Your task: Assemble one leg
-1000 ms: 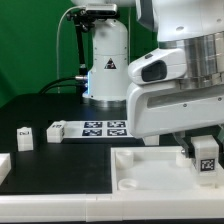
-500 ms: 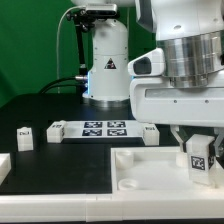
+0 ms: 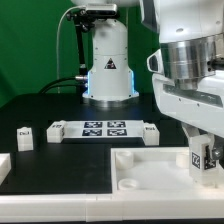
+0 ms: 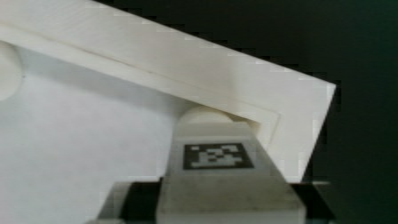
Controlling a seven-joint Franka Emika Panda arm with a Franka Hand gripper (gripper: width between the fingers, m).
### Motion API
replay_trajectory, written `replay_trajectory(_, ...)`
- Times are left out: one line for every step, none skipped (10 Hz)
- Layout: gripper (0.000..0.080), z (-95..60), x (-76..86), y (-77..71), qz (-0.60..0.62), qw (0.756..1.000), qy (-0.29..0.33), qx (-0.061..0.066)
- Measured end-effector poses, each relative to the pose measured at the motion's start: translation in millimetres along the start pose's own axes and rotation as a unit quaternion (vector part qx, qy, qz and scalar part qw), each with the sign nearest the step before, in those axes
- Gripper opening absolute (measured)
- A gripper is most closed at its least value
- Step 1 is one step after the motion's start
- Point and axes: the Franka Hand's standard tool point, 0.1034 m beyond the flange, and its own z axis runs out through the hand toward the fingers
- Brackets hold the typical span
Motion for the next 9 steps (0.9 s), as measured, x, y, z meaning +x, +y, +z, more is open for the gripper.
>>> replay_trajectory(0.0303, 0.3, -2.1, -0.4, 0.032, 0.999, -0.004, 0.001)
replay_trajectory(0.0303, 0.4, -2.5, -0.4, 0.011, 1.0, -0.004, 0.001)
replay_trajectory(0.0487, 0.4, -2.7, -0.5, -0.008, 1.0, -0.005, 0.002)
replay_trajectory(0.0487, 0.6, -3.8, -0.6, -0.01, 1.0, -0.005, 0.002)
replay_trajectory(0.0611, 0.9, -4.7, -0.6, -0.058, 0.998, -0.005, 0.001)
replay_trajectory(0.0643, 1.1, -5.2, -0.6, -0.119, 0.993, -0.005, 0.002)
replay_trajectory(0.0643, 1.5, -7.3, -0.9, -0.161, 0.987, -0.004, 0.001)
replay_trajectory(0.0648, 1.5, -9.1, -1.4, -0.224, 0.975, -0.003, 0.001)
replay_trajectory(0.0648, 1.3, -9.8, -1.9, -0.272, 0.962, -0.003, 0.001)
